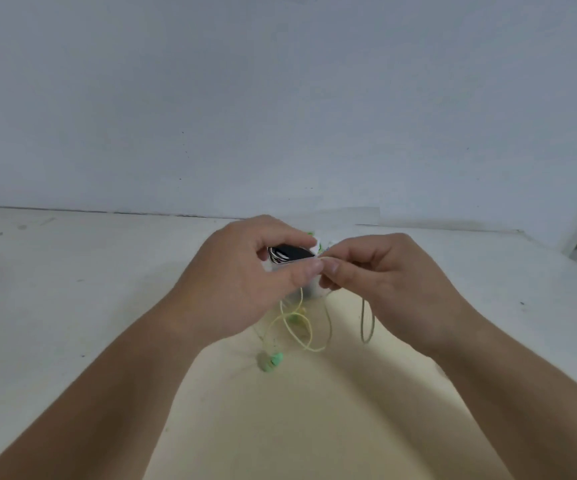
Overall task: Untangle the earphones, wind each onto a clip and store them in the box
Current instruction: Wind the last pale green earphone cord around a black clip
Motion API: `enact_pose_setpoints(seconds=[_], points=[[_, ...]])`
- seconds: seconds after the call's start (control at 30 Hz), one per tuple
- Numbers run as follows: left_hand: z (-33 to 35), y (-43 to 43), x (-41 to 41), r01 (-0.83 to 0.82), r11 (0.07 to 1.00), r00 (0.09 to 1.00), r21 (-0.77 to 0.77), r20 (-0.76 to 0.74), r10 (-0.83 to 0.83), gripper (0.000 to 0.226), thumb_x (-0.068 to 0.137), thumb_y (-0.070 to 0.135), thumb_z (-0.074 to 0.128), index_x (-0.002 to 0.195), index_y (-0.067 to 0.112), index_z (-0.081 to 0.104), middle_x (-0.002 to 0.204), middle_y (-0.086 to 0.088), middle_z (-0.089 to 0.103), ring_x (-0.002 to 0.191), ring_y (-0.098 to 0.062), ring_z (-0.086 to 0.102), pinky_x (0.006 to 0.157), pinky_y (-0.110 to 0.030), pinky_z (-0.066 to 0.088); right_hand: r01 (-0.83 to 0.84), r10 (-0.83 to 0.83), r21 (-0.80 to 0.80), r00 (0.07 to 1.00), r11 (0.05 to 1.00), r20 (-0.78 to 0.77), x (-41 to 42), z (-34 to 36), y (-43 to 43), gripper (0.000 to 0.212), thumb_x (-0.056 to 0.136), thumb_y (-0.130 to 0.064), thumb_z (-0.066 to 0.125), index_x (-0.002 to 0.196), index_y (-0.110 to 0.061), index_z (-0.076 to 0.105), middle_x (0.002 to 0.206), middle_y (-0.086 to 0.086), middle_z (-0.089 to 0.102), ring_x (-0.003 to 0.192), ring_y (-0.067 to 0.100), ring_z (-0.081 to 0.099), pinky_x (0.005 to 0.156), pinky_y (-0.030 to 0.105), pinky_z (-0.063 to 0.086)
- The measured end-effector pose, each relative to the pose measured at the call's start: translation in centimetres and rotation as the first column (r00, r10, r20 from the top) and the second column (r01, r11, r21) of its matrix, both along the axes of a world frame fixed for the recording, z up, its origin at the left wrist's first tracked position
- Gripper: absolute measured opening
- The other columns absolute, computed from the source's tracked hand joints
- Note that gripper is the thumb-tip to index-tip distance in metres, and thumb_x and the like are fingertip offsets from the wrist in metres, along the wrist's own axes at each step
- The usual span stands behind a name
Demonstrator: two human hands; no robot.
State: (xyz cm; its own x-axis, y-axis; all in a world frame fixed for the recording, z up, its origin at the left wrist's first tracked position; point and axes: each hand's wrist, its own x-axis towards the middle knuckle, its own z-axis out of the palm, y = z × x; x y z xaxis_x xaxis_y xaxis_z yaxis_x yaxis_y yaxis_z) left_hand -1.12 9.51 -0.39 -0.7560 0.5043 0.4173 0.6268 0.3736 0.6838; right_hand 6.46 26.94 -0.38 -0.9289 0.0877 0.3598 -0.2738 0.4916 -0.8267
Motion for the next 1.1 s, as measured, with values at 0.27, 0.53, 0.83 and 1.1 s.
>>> enact_pose_setpoints(seconds=[0.27, 0.53, 0.83, 1.1], points=[[-0.2, -0.3, -1.1, -0.163, 0.985, 0.981, 0.054, 0.119, 0.156, 0.024, 0.083, 0.007, 0.072, 0.072, 0.028, 0.077, 0.068, 0.01, 0.069, 0.049, -0.006, 0.051, 0.047, -0.01, 0.037, 0.145, -0.209, -0.487, 0.975, 0.861, -0.079, -0.6, 0.9, 1.8, 0.033, 0.099, -0.007, 0.051, 0.069, -0.011, 0.065, 0.064, 0.006, 0.065, 0.059, 0.019, 0.059, 0.064, 0.025, 0.052], [-1.4, -1.9, -2.9, -0.364, 0.869, 0.893, -0.336, 0.14, 0.428, 0.025, 0.083, 0.017, 0.066, 0.067, 0.034, 0.074, 0.073, 0.011, 0.071, 0.079, -0.02, 0.066, 0.085, -0.042, 0.055, -0.056, -0.12, -0.903, 0.986, 0.425, -0.118, -0.1, 2.2, 4.5, 0.02, 0.088, -0.012, 0.049, 0.068, -0.012, 0.048, 0.085, 0.012, 0.072, 0.079, 0.025, 0.072, 0.078, 0.033, 0.058], [-0.7, -1.5, -2.7, -0.469, 0.883, 0.857, 0.02, 0.251, 0.45, 0.021, 0.092, 0.022, 0.063, 0.073, 0.017, 0.072, 0.09, -0.01, 0.073, 0.079, -0.028, 0.065, 0.064, -0.028, 0.044, 0.157, -0.102, -0.818, 0.988, 0.553, 0.12, 0.6, 2.4, 6.0, 0.024, 0.066, -0.015, 0.049, 0.057, -0.021, 0.028, 0.048, -0.005, 0.021, 0.039, 0.012, 0.014, 0.047, 0.027, 0.013], [0.2, -1.4, -3.4, -0.564, 0.672, 0.81, 0.48, 0.48, 0.337, 0.022, 0.093, 0.022, 0.062, 0.072, 0.023, 0.07, 0.079, -0.001, 0.06, 0.077, -0.018, 0.049, 0.067, -0.031, 0.037, 0.042, -0.121, 0.215, 0.922, 0.976, 0.367, 1.2, 2.2, 4.5, 0.03, 0.073, -0.052, 0.079, 0.078, -0.023, 0.076, 0.05, -0.01, 0.049, 0.045, 0.008, 0.04, 0.051, 0.022, 0.033]])
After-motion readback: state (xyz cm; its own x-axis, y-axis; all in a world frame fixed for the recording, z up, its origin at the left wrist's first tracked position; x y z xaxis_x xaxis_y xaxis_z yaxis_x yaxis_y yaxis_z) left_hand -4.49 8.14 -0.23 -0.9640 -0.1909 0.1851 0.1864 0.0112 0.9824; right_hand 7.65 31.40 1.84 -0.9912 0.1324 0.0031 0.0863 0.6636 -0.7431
